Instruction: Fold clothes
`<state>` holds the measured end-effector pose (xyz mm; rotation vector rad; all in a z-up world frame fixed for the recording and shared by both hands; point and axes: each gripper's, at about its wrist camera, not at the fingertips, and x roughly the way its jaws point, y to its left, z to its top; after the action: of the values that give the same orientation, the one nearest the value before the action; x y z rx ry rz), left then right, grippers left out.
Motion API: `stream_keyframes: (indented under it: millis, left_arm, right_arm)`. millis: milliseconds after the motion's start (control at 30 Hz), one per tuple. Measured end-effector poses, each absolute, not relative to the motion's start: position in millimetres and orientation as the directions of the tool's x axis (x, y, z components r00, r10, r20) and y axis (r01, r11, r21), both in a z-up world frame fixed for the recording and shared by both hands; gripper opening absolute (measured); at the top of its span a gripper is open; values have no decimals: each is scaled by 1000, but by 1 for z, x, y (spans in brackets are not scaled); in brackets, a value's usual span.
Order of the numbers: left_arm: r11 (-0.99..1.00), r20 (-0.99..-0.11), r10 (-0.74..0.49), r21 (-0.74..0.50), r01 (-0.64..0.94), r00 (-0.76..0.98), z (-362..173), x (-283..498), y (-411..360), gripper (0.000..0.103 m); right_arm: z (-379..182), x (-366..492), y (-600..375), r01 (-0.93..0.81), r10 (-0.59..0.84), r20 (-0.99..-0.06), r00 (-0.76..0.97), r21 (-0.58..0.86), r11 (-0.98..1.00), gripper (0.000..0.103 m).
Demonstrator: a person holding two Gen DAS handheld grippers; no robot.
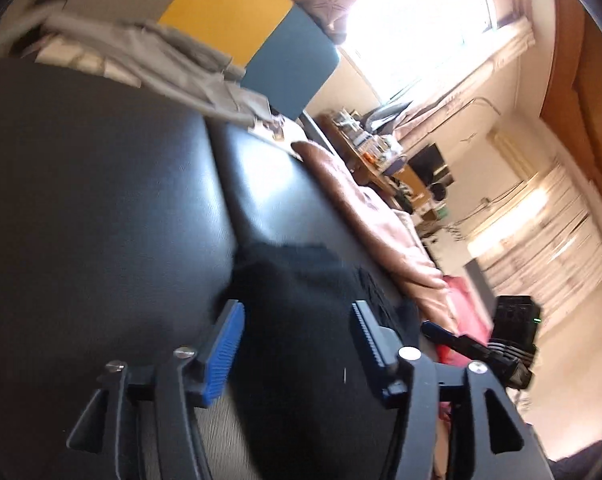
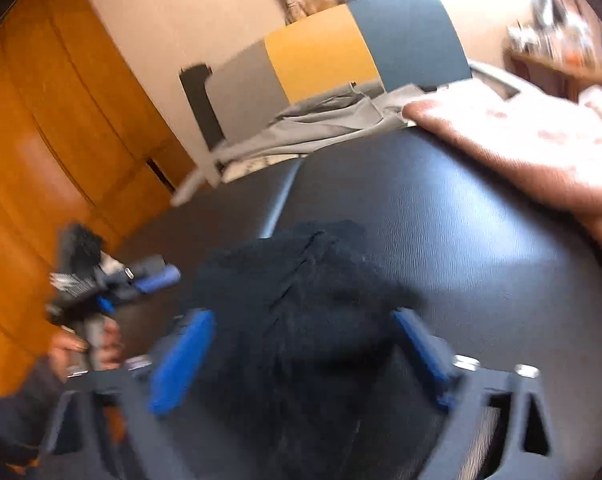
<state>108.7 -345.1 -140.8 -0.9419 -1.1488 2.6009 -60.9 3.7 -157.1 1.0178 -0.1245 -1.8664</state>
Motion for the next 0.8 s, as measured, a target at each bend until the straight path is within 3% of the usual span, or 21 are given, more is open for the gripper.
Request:
stream_keyframes:
  millis: [133, 267, 467, 700, 767, 800]
  left_arm:
    - [-629, -465, 449, -771, 99, -764, -165, 131, -345, 67]
    - [-607, -452, 503, -791, 70, -737, -177, 132, -333, 71]
    - [-603, -434, 542, -797, 27, -719, -177, 104, -316, 72]
    - [-663, -526, 525, -746, 67, -668, -173, 70, -298, 73]
    - [-653, -530, 521, -753, 87, -669, -173, 67, -299, 73]
    - [-647, -531, 519, -756, 98, -669, -173, 66, -299, 73]
  right_arm:
    - [-185, -64, 39, 562, -804, -592, -49, 649, -512, 103]
    - [-212, -65, 36, 485, -801, -595, 75, 723, -491, 103]
    - [-218, -75, -5, 495, -809, -571, 140, 748, -443, 103]
    - [-216, -71, -29, 567, -806, -575, 142, 714, -410, 103]
    - [-216, -70, -27, 575, -801, -584, 133, 704, -417, 93]
    - [-217, -70, -25, 568, -789, -605, 110, 689, -450, 65]
